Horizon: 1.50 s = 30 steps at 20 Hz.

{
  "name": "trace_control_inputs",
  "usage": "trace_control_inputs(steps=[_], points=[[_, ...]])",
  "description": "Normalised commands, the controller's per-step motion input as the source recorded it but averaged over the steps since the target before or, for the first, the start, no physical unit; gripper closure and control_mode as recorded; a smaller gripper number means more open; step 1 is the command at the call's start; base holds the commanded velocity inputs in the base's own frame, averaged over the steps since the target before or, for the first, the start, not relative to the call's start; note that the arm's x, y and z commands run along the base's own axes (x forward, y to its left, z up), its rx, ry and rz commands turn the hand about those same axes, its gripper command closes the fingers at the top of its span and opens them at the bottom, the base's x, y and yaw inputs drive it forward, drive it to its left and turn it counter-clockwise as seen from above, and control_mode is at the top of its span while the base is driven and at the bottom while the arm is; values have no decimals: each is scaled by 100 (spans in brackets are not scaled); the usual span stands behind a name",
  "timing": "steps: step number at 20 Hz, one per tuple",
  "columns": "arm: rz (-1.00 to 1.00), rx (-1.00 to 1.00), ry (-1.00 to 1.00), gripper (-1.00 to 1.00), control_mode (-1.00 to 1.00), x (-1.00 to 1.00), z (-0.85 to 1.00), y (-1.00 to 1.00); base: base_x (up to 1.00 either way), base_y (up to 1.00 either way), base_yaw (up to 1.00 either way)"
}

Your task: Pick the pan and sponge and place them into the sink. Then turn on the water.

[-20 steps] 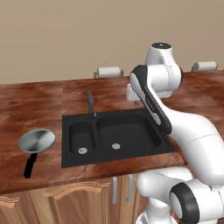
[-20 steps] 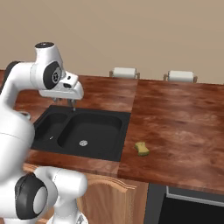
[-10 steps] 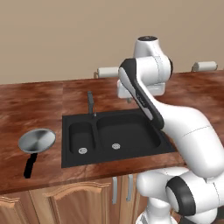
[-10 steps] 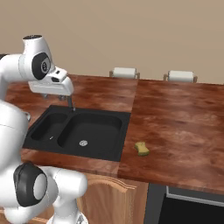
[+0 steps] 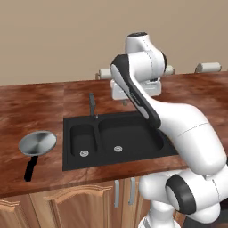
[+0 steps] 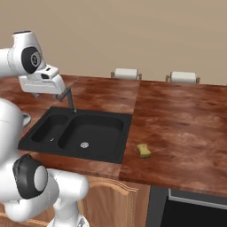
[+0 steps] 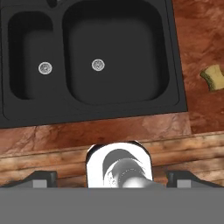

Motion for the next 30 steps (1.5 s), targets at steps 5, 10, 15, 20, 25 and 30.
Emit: trace_control_inputs(steps=[5, 10, 15, 20, 25, 30], points=[[0, -3, 5, -100, -100, -13, 1, 36, 0, 0, 0], [0, -1, 5, -100, -100, -8, 0, 41, 0, 0, 0], [4, 0, 2, -100, -100, -4, -4, 43, 0, 0, 0], [2, 0, 2, -100, -100, -2, -6, 49, 0, 0, 0], [4, 2, 12, -100, -100, 0, -4, 47, 0, 0, 0], [7, 0, 9, -100, -100, 0, 0, 50, 0, 0, 0]])
